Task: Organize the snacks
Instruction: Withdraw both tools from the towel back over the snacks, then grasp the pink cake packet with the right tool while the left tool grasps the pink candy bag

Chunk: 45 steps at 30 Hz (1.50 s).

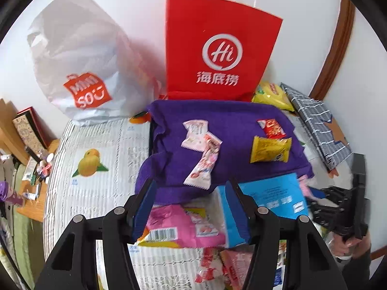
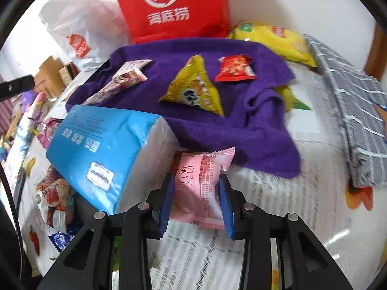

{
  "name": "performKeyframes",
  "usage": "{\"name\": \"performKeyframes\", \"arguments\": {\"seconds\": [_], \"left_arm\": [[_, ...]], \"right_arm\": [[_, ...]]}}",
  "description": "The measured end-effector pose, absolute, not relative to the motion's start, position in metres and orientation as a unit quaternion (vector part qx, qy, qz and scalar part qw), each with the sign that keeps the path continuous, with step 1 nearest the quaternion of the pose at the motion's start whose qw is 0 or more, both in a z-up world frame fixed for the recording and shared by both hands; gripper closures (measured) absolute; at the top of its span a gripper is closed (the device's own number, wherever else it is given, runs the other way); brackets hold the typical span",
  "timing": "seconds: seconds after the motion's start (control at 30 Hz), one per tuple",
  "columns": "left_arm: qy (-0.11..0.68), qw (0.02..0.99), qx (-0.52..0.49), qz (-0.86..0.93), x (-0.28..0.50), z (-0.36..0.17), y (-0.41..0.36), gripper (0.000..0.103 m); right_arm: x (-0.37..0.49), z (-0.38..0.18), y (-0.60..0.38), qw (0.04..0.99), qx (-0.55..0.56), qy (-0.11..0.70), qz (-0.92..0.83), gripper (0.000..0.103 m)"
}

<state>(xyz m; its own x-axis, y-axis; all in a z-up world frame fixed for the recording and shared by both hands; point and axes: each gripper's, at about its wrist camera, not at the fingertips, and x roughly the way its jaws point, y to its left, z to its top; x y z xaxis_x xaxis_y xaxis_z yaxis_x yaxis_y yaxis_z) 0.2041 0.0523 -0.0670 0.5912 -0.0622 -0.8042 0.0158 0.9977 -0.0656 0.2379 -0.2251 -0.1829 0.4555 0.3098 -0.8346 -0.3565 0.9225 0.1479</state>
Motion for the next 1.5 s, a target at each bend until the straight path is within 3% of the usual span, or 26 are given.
{"name": "performKeyframes", "arguments": {"seconds": [0.37,0.87,1.3,1.5], "left_arm": [[0.489,0.868,-0.084,-0.02,0.205,-0.114,0.075,0.046],[0.528,0.849,-0.021,-0.021,0.202,-0.151,0.063,0.036],[0.517,0.856,-0.012,-0.006,0.153,-0.15,0.07,0.022],[0.523,0.852,-0.011,-0.009,0.138,-0.159,0.074,0.02]], "right_arm": [[0.183,-0.178,-0.259,0.868,0.02,0.473,0.148,0.067],[0.162,-0.186,-0.243,0.867,-0.029,0.476,0.142,0.065],[0.162,-0.199,-0.226,0.867,-0.073,0.478,0.123,0.038],[0.159,-0.2,-0.229,0.871,-0.064,0.474,0.115,0.038]]}}
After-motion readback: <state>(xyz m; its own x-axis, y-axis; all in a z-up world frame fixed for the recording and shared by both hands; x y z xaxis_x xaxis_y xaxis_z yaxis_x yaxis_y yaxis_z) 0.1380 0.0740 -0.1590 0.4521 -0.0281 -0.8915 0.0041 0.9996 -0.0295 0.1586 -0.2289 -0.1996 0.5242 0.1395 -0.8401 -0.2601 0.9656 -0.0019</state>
